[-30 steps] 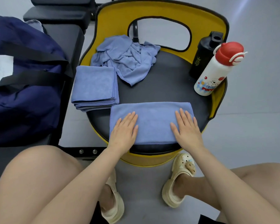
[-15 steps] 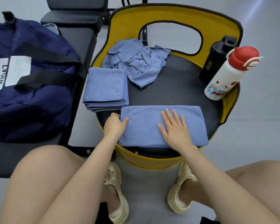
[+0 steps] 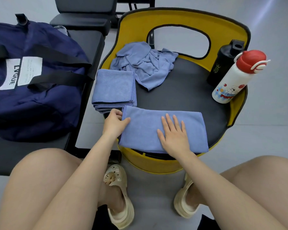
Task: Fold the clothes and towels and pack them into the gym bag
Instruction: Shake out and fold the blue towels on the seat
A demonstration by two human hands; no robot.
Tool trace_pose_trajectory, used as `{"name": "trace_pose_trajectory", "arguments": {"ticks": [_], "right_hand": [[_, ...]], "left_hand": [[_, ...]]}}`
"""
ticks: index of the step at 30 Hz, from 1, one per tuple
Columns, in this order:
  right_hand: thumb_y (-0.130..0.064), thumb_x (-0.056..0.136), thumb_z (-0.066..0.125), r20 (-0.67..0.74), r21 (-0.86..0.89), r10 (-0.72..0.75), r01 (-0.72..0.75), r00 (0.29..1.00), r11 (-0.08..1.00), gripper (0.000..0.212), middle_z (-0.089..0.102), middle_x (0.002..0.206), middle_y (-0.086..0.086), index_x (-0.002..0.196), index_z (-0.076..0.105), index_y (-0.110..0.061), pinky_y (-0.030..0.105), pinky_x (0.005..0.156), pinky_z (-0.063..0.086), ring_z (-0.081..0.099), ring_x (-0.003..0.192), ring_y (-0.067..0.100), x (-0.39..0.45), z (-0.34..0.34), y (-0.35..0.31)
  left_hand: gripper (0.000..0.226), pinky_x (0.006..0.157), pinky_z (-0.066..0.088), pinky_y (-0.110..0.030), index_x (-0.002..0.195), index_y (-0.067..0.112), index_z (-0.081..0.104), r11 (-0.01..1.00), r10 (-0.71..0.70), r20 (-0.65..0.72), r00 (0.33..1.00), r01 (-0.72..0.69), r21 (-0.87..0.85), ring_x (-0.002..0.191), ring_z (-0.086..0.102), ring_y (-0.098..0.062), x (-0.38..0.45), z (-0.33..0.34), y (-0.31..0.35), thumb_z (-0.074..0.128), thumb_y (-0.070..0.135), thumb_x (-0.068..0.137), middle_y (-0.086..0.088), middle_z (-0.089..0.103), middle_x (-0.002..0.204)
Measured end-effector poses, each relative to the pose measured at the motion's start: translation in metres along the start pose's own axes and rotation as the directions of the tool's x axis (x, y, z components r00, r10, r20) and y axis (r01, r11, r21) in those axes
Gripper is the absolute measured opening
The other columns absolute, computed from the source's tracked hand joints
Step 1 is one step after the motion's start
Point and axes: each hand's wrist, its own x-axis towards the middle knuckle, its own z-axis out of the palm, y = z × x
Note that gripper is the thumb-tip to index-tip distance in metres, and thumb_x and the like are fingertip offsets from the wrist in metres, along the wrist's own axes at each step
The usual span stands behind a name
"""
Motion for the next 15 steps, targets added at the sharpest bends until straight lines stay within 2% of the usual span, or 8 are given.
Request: {"name": "trace_pose_trajectory", "arguments": {"ticks": [3,5,7,8,9,11,13,15], "right_hand": [[-0.058,0.082,-0.014,0.016,0.012,0.007,-0.007,1.0,1.0,0.082,-0.007,0.161,-0.003,0.153,0.0,-0.022,0.041,0.118,-0.011,-0.011,0.148,0.02,0.001,0.0,-0.001],[-0.055,0.096,0.005,0.045,0.044,0.009,-0.011,0.999,0.999,0.067,-0.005,0.161,-0.003,0.154,0.004,-0.022,0.041,0.118,-0.01,-0.01,0.148,0.019,0.003,-0.003,0.001],[-0.044,0.102,0.029,0.001,0.202,0.011,-0.011,1.0,0.979,0.056,0.01,0.161,0.0,0.151,0.024,-0.018,0.037,0.119,-0.002,0.002,0.148,0.019,0.005,-0.011,0.0],[-0.038,0.101,0.039,-0.071,0.358,0.034,-0.006,0.997,0.934,0.049,0.026,0.156,0.003,0.144,0.04,-0.015,0.031,0.118,0.008,0.016,0.146,0.02,0.005,-0.016,-0.002],[-0.032,0.099,0.046,-0.14,0.525,0.083,0.003,0.987,0.851,0.039,0.043,0.146,0.005,0.133,0.054,-0.013,0.024,0.112,0.021,0.034,0.138,0.019,0.005,-0.021,-0.006],[-0.027,0.097,0.052,-0.081,0.805,0.191,-0.048,0.978,0.591,0.023,0.065,0.113,0.001,0.109,0.068,-0.015,0.021,0.093,0.043,0.059,0.105,0.014,0.006,-0.036,-0.016],[-0.034,0.098,0.049,0.062,0.924,0.21,-0.136,0.976,0.357,0.025,0.066,0.083,-0.004,0.089,0.067,-0.02,0.03,0.077,0.054,0.062,0.079,0.012,0.007,-0.049,-0.026],[-0.041,0.097,0.048,0.125,0.934,0.214,-0.188,0.969,0.305,0.039,0.048,0.059,-0.006,0.064,0.05,-0.022,0.023,0.057,0.041,0.046,0.058,0.009,0.007,-0.056,-0.028]], "left_hand": [[0.03,0.076,0.044,-0.029,0.099,0.016,0.044,0.993,0.093,-0.064,0.994,-0.098,-0.072,0.084,0.056,-0.017,-0.01,-0.001,0.01,0.07,0.018,0.083,0.002,0.063,0.091],[0.032,0.078,0.044,-0.028,0.101,0.019,0.043,0.985,0.135,-0.085,0.987,-0.143,-0.097,0.086,0.058,-0.016,-0.017,0.003,0.018,0.069,0.019,0.083,0.004,0.065,0.094],[0.031,0.08,0.044,-0.027,0.104,0.021,0.044,0.98,0.157,-0.082,0.984,-0.165,-0.109,0.088,0.06,-0.014,-0.024,0.009,0.026,0.069,0.021,0.084,0.006,0.065,0.095],[0.031,0.08,0.043,-0.025,0.106,0.021,0.045,0.979,0.164,-0.076,0.984,-0.172,-0.111,0.089,0.059,-0.013,-0.027,0.013,0.031,0.068,0.022,0.085,0.008,0.064,0.095],[0.031,0.081,0.042,-0.024,0.107,0.022,0.046,0.977,0.169,-0.067,0.983,-0.176,-0.118,0.09,0.06,-0.012,-0.03,0.016,0.035,0.068,0.023,0.086,0.009,0.064,0.095],[0.03,0.08,0.043,-0.024,0.106,0.024,0.046,0.973,0.181,-0.026,0.983,-0.183,-0.138,0.09,0.061,-0.012,-0.036,0.025,0.042,0.067,0.027,0.087,0.01,0.064,0.096],[0.025,0.075,0.049,-0.026,0.107,0.026,0.045,0.969,0.202,0.033,0.979,-0.195,-0.149,0.088,0.063,-0.012,-0.041,0.035,0.048,0.063,0.03,0.09,0.007,0.067,0.101],[0.015,0.061,0.056,-0.03,0.11,0.025,0.044,0.963,0.193,0.093,0.977,-0.17,-0.21,0.078,0.065,-0.012,-0.046,0.043,0.052,0.051,0.025,0.097,0.002,0.068,0.105]]}}
